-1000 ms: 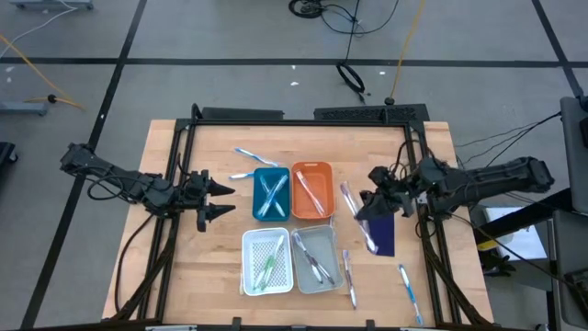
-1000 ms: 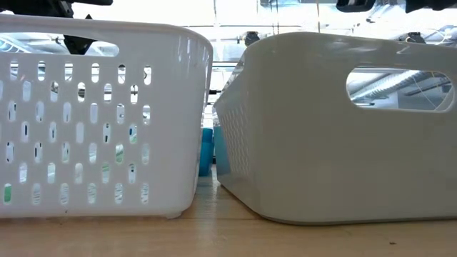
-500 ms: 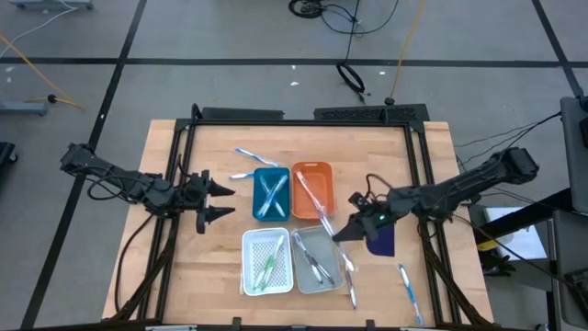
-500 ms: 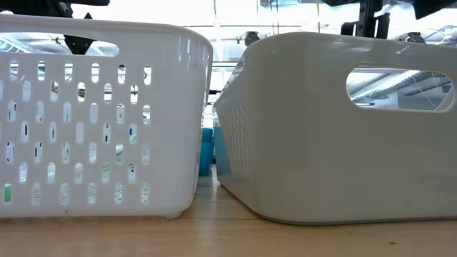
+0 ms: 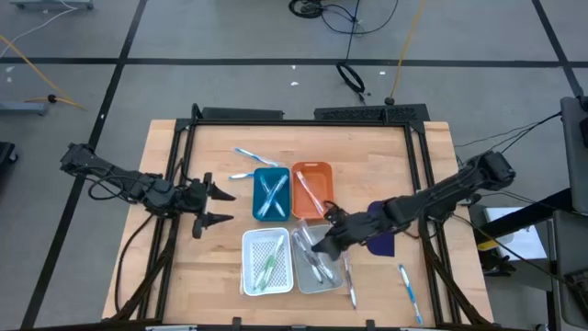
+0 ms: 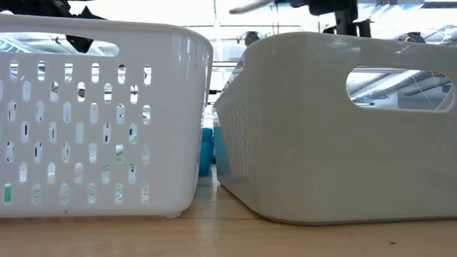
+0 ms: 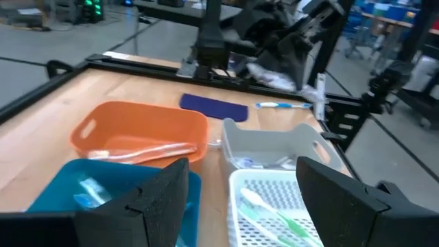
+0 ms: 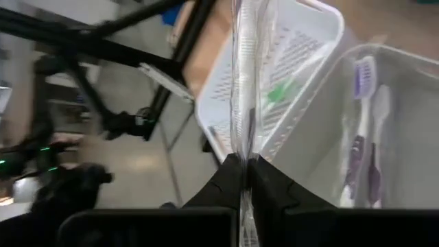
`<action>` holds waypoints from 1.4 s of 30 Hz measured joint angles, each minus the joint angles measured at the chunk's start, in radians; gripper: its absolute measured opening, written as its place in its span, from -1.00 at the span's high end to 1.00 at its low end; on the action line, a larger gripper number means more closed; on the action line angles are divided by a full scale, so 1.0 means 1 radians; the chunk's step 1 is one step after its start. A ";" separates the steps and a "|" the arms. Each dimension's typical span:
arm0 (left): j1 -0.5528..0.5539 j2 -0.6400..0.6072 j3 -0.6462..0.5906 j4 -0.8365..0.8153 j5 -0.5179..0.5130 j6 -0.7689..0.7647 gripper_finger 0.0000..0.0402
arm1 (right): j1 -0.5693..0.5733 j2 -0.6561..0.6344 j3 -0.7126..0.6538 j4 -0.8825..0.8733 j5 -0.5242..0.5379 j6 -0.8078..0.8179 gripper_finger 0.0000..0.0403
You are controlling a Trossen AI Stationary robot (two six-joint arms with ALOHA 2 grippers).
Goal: Pick & Place Toothbrushes
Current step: Put the purple toothbrush into the gray bin
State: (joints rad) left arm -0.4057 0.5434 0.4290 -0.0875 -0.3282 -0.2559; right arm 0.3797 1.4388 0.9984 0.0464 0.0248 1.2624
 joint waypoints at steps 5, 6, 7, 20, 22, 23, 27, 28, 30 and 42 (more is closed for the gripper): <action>0.000 0.000 0.000 0.001 0.069 0.000 -0.35 | 0.010 0.099 0.075 -0.092 0.027 0.037 0.98; 0.000 0.000 0.000 0.000 0.074 0.000 -0.35 | 0.014 0.114 0.086 -0.116 0.026 0.054 0.98; 0.000 0.000 0.000 0.000 0.075 -0.001 -0.35 | 0.018 0.128 0.094 -0.149 0.026 0.073 0.98; 0.000 0.000 0.000 0.001 0.075 0.010 -0.35 | 0.012 0.226 0.104 -0.214 0.024 0.192 0.98; 0.000 0.000 0.000 0.000 0.075 0.010 -0.35 | 0.010 0.238 0.104 -0.213 0.021 0.216 0.97; 0.000 0.000 0.000 0.000 0.075 0.010 -0.35 | 0.010 0.243 0.104 -0.217 0.011 0.222 0.96; 0.000 0.000 0.000 0.001 0.075 0.015 -0.35 | 0.005 0.253 0.104 -0.219 -0.003 0.240 0.93; 0.000 0.000 0.000 0.001 0.075 0.016 -0.35 | 0.001 0.256 0.104 -0.217 -0.004 0.240 0.93; 0.000 0.000 0.000 0.000 0.075 0.016 -0.35 | -0.001 0.260 0.104 -0.220 -0.003 0.240 0.93; 0.000 0.000 0.000 0.000 0.075 0.019 -0.35 | -0.007 0.259 0.104 -0.194 -0.052 0.271 0.92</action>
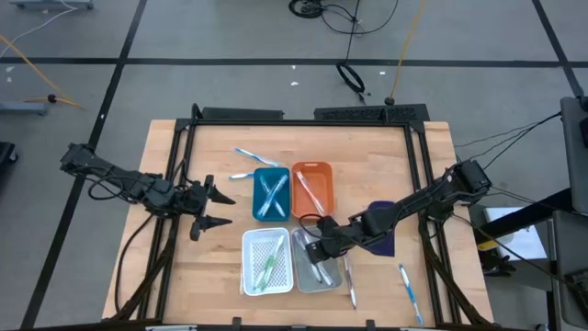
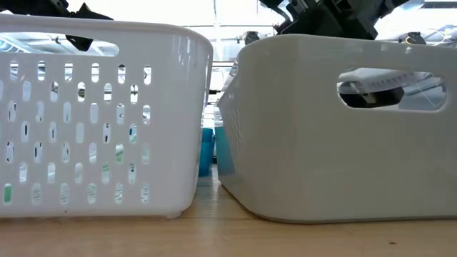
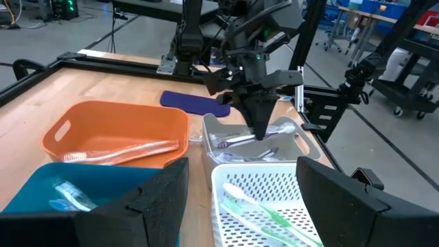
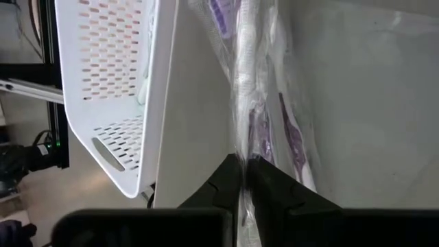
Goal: Pick & Place Toothbrushes
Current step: Put the purple toothbrush into the gray bin
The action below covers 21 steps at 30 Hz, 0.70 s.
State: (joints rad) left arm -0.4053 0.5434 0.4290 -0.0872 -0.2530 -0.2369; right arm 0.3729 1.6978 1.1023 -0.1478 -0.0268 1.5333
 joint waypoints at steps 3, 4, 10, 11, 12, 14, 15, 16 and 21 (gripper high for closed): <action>0.000 0.000 0.000 0.000 0.000 0.005 -0.35 | 0.000 0.000 0.000 0.000 -0.001 0.000 0.92; 0.000 0.000 0.000 0.000 0.000 0.007 -0.35 | 0.000 0.000 0.000 0.000 -0.001 0.000 0.92; 0.000 0.000 0.000 0.000 0.000 0.007 -0.35 | 0.000 0.043 0.000 0.016 0.000 0.022 0.91; 0.000 0.000 0.000 0.000 0.000 0.007 -0.35 | 0.000 0.054 0.000 0.026 0.000 0.022 0.91; 0.000 0.000 0.000 -0.001 0.000 0.007 -0.35 | 0.000 0.062 0.000 0.028 0.004 0.022 0.91; 0.000 0.000 0.000 -0.003 0.000 0.007 -0.35 | 0.000 0.067 -0.002 0.030 0.024 0.022 0.91; 0.000 0.000 0.000 -0.009 0.000 0.007 -0.35 | -0.001 0.067 -0.002 0.041 0.028 0.019 0.91; 0.000 0.000 0.000 -0.015 0.000 0.007 -0.35 | -0.003 0.066 -0.001 0.053 0.030 0.012 0.91; 0.000 0.000 0.000 -0.037 0.001 0.000 -0.35 | -0.014 0.067 -0.001 0.072 0.031 -0.016 0.91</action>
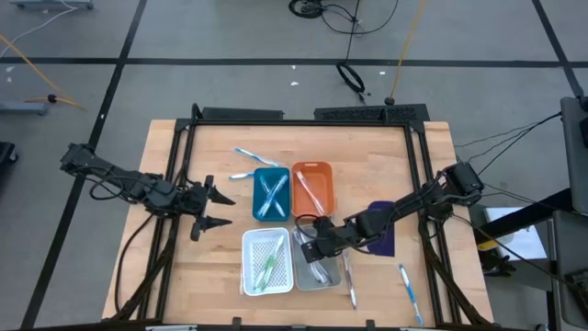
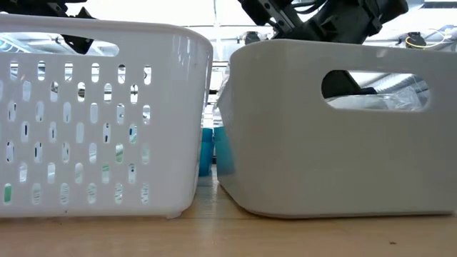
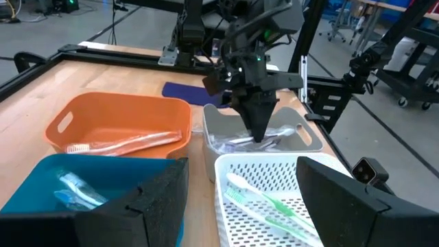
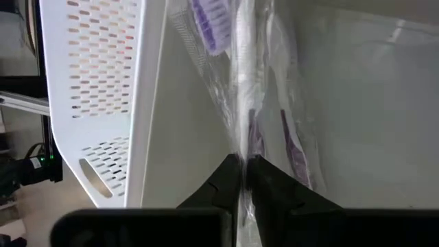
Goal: Pick & Place Toothbrushes
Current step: Put the purple toothbrush into the gray bin
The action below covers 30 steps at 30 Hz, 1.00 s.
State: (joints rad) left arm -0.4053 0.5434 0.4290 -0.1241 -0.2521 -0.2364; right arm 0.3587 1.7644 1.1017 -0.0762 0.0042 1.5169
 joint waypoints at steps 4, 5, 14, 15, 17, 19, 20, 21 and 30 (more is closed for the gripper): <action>0.000 0.000 0.000 -0.010 0.000 -0.007 -0.35 | -0.006 0.000 0.000 -0.003 0.000 -0.003 0.84; 0.000 0.000 0.000 -0.011 0.000 -0.007 -0.35 | -0.008 0.000 0.000 -0.003 0.001 -0.008 0.82; 0.000 0.000 0.000 -0.016 0.000 -0.004 -0.35 | -0.012 -0.005 0.000 0.004 -0.004 -0.019 0.83; 0.000 0.000 0.000 -0.016 0.000 -0.004 -0.35 | -0.012 -0.012 0.000 0.005 -0.004 -0.024 0.86; 0.000 0.000 0.000 -0.016 0.000 -0.003 -0.35 | -0.011 -0.029 0.000 0.020 -0.004 -0.030 0.93; 0.000 0.000 0.000 -0.016 0.000 -0.003 -0.35 | -0.010 -0.048 0.000 0.026 -0.002 -0.035 0.96; 0.000 0.000 0.000 -0.015 0.000 -0.003 -0.35 | -0.010 -0.058 0.000 0.023 -0.001 -0.036 0.95; 0.000 0.000 0.000 -0.015 0.000 -0.001 -0.35 | -0.010 -0.066 0.000 0.026 -0.001 -0.037 0.94; 0.000 0.000 0.000 -0.014 0.000 -0.005 -0.35 | -0.010 -0.141 0.000 0.020 0.022 -0.202 0.97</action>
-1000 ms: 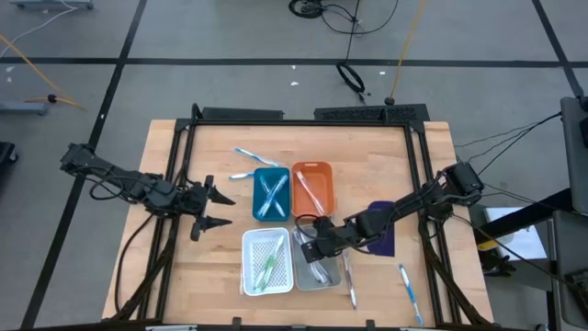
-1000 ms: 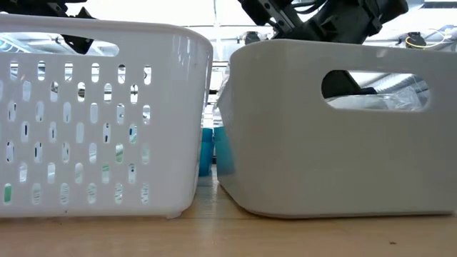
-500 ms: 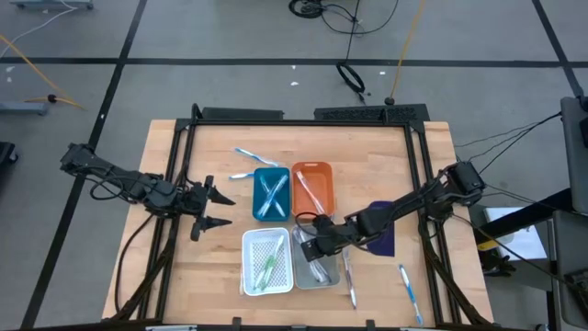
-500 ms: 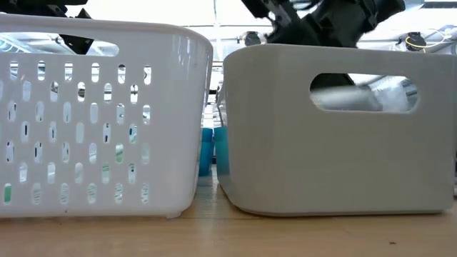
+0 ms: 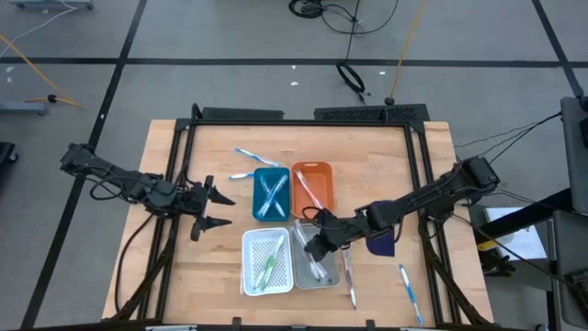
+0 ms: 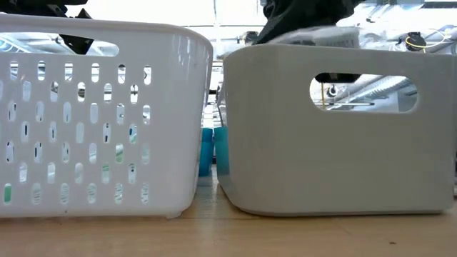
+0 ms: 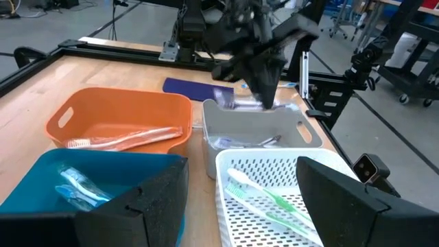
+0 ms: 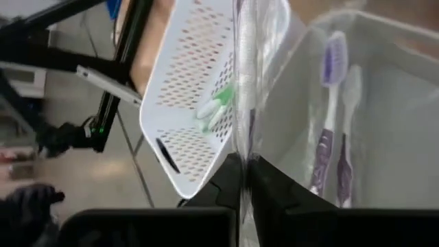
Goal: Pick & Place Toothbrushes
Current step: Put the purple toothbrush into the gray bin
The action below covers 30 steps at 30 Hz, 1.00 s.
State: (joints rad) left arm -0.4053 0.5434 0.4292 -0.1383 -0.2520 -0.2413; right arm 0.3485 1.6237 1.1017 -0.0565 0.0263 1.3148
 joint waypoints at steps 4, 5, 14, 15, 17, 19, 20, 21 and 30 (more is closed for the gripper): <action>0.000 0.000 0.000 0.000 0.000 -0.007 -0.35 | 0.000 -0.041 0.000 -0.022 0.000 -0.104 0.97; 0.000 0.000 0.000 0.000 0.000 -0.007 -0.35 | 0.000 -0.052 0.000 -0.043 0.000 -0.116 0.97; 0.000 0.000 0.000 0.001 0.000 -0.031 -0.35 | 0.000 -0.038 0.001 -0.088 -0.017 -0.032 0.97; 0.000 0.000 0.000 0.002 0.000 -0.031 -0.35 | 0.000 -0.033 0.000 -0.092 -0.029 -0.027 0.97; 0.000 0.000 0.000 0.002 0.000 -0.031 -0.35 | 0.000 -0.014 0.000 -0.087 -0.030 -0.015 0.97; 0.000 0.000 0.000 0.006 0.000 -0.031 -0.35 | 0.000 0.004 0.000 -0.091 -0.033 -0.010 0.97; 0.000 0.000 0.000 0.008 0.000 -0.031 -0.35 | 0.000 0.014 0.000 -0.090 -0.038 -0.004 0.97; 0.000 0.000 0.000 0.009 0.000 -0.032 -0.35 | 0.000 0.025 0.000 -0.080 -0.052 0.006 0.97; 0.000 0.000 0.000 0.008 0.000 -0.032 -0.35 | 0.000 0.049 0.000 -0.060 -0.083 0.016 0.95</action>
State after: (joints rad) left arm -0.4057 0.5434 0.4290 -0.1307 -0.2524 -0.2729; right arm 0.3485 1.6726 1.1015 -0.1164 -0.0570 1.3307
